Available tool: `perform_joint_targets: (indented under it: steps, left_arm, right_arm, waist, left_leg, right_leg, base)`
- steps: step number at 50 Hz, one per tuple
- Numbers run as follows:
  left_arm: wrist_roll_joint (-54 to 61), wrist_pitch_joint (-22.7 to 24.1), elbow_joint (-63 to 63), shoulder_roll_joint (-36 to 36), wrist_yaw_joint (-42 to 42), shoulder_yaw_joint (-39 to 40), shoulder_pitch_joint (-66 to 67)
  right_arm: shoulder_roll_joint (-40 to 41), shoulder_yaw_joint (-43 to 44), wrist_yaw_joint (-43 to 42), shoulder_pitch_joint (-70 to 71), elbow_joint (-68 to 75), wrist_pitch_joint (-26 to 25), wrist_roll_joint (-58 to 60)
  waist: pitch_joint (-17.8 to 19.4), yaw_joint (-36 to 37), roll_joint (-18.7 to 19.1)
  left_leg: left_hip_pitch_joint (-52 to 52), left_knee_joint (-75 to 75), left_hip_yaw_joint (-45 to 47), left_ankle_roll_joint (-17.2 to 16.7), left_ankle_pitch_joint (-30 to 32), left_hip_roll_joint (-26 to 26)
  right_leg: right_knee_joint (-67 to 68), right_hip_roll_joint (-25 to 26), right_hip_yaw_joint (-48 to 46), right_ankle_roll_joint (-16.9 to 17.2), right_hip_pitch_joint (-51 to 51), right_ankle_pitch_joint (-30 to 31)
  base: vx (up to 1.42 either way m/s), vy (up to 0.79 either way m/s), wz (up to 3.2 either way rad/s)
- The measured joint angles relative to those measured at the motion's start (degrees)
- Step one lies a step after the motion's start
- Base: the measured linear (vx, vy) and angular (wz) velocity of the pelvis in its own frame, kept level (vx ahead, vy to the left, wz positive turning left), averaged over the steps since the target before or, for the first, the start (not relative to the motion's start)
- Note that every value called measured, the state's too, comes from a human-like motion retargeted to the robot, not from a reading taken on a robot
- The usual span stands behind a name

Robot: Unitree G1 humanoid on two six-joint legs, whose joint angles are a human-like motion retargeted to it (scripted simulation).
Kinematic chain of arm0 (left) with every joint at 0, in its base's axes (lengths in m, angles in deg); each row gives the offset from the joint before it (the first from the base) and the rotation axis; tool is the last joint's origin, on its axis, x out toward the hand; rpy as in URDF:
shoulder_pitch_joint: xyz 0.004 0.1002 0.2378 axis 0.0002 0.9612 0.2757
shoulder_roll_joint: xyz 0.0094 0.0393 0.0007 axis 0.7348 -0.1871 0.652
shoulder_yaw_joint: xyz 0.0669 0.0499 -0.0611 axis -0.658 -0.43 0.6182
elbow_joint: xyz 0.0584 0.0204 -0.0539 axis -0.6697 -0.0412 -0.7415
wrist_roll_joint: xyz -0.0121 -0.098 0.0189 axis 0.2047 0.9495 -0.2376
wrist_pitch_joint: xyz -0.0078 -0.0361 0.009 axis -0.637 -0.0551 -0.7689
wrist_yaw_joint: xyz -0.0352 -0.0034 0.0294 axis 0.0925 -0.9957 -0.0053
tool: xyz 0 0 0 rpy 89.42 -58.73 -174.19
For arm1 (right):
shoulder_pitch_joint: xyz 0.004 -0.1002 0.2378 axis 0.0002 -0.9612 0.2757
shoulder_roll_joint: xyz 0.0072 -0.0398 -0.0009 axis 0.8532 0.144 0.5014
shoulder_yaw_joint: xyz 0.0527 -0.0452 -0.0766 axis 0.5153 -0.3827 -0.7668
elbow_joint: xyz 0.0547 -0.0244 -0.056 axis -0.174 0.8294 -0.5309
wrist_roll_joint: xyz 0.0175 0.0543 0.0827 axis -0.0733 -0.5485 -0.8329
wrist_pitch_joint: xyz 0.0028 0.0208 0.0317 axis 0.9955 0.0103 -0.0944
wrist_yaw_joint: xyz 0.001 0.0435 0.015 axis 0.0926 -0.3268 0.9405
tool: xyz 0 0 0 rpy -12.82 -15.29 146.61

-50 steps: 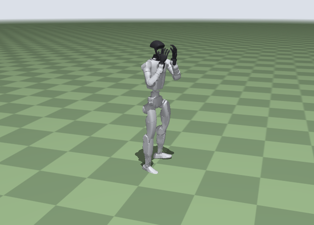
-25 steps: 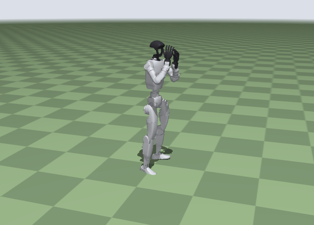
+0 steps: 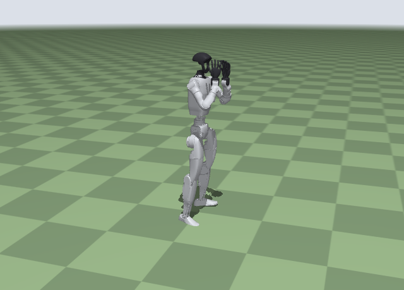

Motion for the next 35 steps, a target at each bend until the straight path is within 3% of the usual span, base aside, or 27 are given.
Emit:
perform_joint_targets:
  steps: [6, 15, 20, 24, 31, 35]
  left_arm:
    - [0.7, -3.25, -1.93, -1.23, -3.49, 4.56, -4.78]
    - [3.92, -0.56, 2.4, 1.3, 1.18, -3.38, 6.53]
    - [3.88, -2.25, 0.92, 1.02, -1.77, 1.91, 0.08]
    - [1.79, -4.1, -0.61, -0.96, -4.14, 5.7, -2.55]
    - [4.76, -1.29, 4.79, 1.89, 1.83, -2.16, 7.17]
    - [3.86, -1.42, 4.53, 2.75, 3.06, -1.95, 5.42]
  right_arm:
    - [-0.99, -3.14, 8.47, -1.75, -0.53, -2.89, -1.45]
    - [1.02, 1.15, -4.44, 4.96, 4.7, -0.98, -0.94]
    - [0.39, -3.55, 2.57, -3.55, -0.68, -1.55, -2.12]
    - [0.35, -5.04, 7.55, -1.89, 0.19, -3.85, -0.06]
    - [2.28, 1.27, -3.78, 8.76, 7.15, -3.24, 0.43]
    - [2.42, 1.71, -2.93, 5.23, 5.25, -1.75, -1.21]
  waist:
    - [-0.14, -0.71, 0.7]
    - [0.1, 1.63, -0.07]
    - [-0.13, 1.67, -0.44]
    - [-0.53, 1.29, -0.08]
    - [-0.91, 2.24, -0.12]
    - [-1.05, 2.71, -0.62]
  left_leg:
    - [0.32, -0.62, -1.48, -0.43, 0.2, -0.7]
    - [0.59, 0.04, -0.98, 0.4, -0.62, -0.98]
    - [0.45, -0.07, -2.27, -0.13, -0.5, -1.3]
    - [0.64, -0.61, -2.48, -0.25, -0.33, -1.37]
    - [0.5, -0.5, -1.65, 0.42, -0.69, -1.48]
    - [0.24, -0.36, -2.08, 0.28, -0.76, -1.72]
  right_leg:
    - [0.81, -0.88, -1.5, -0.15, 0.75, -0.63]
    - [0.77, -1.26, -0.97, -0.18, 0.96, -0.64]
    - [0.26, -1.62, -2.44, -0.41, 1.96, -0.85]
    - [0.77, -1.67, -2.65, -0.46, 1.84, -1.05]
    - [0.75, -1.75, -1.74, -0.57, 1.16, -0.82]
    - [0.31, -1.99, -2.26, -0.65, 1.5, -0.8]
  base:
    - [0.01, 0.04, 0.22]
    - [0.0, 0.0, 0.0]
    - [0.03, 0.02, 0.23]
    - [0.0, 0.0, 0.0]
    - [0.0, 0.0, 0.0]
    - [0.01, 0.0, 0.04]
